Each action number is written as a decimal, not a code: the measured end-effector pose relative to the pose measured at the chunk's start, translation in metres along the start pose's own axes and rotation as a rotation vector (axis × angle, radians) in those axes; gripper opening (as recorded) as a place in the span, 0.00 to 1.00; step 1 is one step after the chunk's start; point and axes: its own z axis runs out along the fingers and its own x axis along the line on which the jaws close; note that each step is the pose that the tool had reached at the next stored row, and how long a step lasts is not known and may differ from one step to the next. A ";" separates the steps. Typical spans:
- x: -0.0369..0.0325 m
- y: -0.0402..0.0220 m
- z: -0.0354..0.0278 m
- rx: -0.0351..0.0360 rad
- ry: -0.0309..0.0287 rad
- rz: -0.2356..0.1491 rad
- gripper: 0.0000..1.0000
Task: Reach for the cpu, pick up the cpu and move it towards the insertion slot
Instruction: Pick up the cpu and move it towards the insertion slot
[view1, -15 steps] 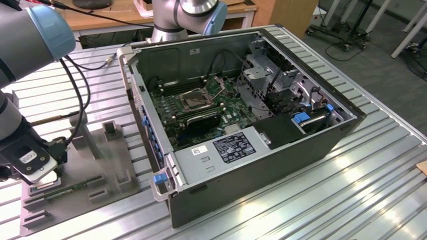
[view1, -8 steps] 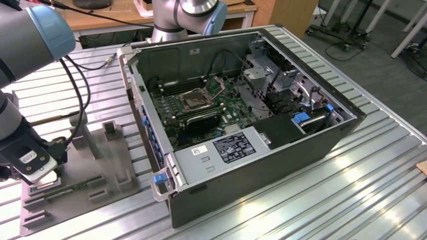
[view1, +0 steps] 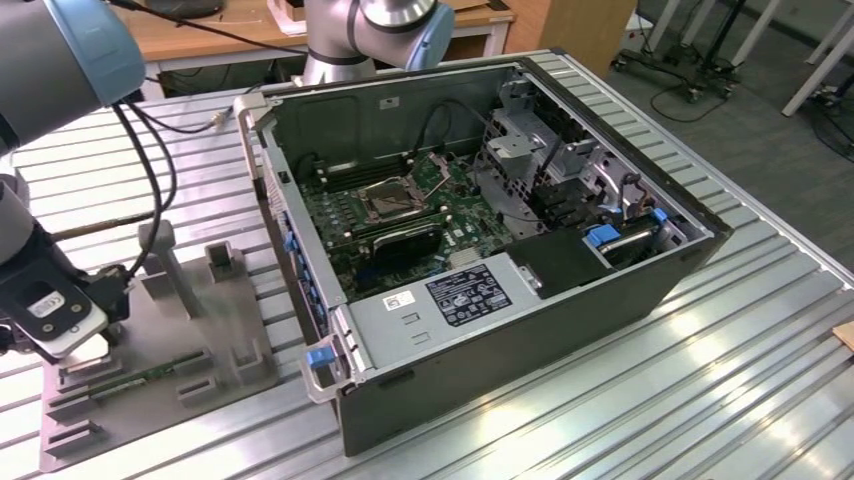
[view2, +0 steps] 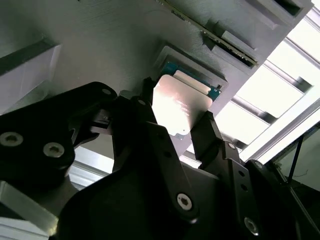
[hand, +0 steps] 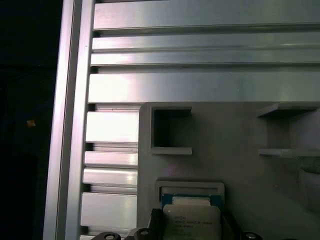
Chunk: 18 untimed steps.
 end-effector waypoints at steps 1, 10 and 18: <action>0.0000 0.0001 -0.0023 0.0000 -0.0001 0.000 0.54; 0.0000 0.0009 -0.0136 -0.0002 -0.0002 0.000 0.54; 0.0001 0.0015 -0.0218 0.0001 0.0002 0.000 0.54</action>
